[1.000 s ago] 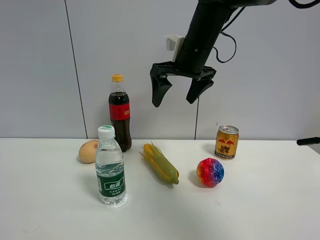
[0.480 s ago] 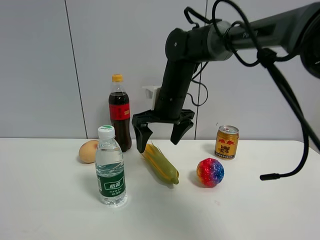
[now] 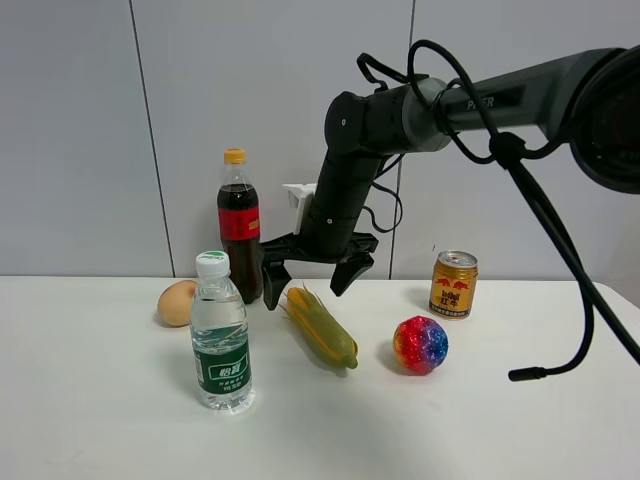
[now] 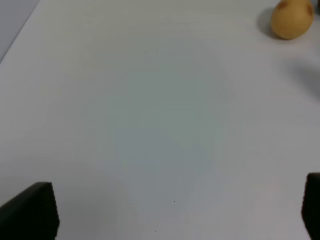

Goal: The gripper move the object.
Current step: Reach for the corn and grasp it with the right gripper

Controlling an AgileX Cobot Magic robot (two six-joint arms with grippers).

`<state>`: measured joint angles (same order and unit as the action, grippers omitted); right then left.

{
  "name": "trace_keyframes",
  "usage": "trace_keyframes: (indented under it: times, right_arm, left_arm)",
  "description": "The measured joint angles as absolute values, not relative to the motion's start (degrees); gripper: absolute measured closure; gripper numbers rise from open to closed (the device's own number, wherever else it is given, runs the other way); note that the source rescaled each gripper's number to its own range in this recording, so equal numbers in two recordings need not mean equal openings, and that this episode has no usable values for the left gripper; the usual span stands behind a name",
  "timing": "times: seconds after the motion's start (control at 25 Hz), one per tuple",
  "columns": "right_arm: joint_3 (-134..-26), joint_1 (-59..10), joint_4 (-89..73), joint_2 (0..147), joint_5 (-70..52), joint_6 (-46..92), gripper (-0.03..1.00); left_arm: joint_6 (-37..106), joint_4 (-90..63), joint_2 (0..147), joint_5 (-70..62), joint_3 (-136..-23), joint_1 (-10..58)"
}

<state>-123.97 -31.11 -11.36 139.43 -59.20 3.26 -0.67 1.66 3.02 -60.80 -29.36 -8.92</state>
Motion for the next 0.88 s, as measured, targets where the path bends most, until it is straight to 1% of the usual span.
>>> trace_keyframes:
  times: [0.12, 0.32, 0.88]
  right_arm:
    - [-123.97, -31.11, -10.03, 140.05, -58.45, 2.81, 0.00]
    - [-123.97, -31.11, -6.73, 141.61, -58.26, 1.18, 0.04]
    - [-123.97, -31.11, -4.73, 144.41, -56.44, 0.31, 0.07]
  left_arm:
    - [-0.67, 1.66, 3.02, -60.80, -29.36, -8.92]
    - [-0.67, 1.66, 3.02, -60.80, -29.36, -8.92]
    - [-0.67, 1.66, 3.02, -60.80, -29.36, -8.92]
